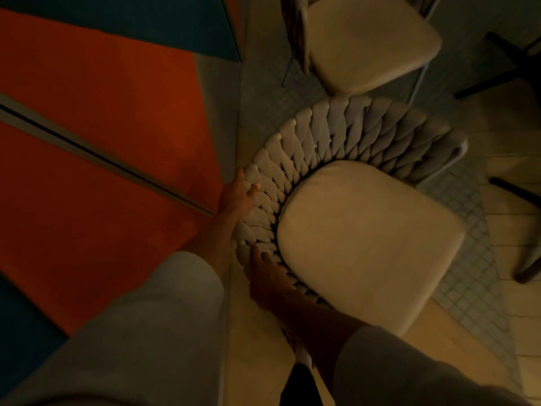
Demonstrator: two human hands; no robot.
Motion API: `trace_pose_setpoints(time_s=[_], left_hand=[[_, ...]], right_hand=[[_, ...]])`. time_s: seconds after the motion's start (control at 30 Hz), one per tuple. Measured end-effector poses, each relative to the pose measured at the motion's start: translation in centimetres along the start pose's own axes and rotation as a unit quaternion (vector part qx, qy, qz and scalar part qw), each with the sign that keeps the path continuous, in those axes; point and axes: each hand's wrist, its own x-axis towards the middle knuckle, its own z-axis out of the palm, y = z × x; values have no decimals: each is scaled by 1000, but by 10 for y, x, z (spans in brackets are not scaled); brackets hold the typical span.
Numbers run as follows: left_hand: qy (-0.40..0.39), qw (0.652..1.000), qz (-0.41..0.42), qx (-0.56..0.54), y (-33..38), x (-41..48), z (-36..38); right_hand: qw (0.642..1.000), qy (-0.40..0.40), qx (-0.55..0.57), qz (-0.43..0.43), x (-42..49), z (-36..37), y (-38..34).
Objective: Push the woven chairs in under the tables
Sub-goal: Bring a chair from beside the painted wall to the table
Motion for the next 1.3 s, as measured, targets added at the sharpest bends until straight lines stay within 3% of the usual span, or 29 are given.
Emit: trace_pose_setpoints(time_s=[0.33, 0.63, 0.9, 1.13, 1.3], left_hand=[[19, 1000, -18, -4, -7, -17, 8], [100, 991, -70, -60, -3, -57, 36], [135, 976, -140, -94, 46, -118, 73], [55, 986, -108, -118, 64, -119, 69], [20, 988, -95, -124, 60, -116, 60]], right_hand=[[998, -25, -24, -55, -6, 11, 26], [984, -70, -119, -114, -17, -9, 89], [971, -87, -172, -143, -62, -49, 166], [962, -101, -219, -129, -63, -67, 191], [972, -124, -177, -91, -52, -65, 194]])
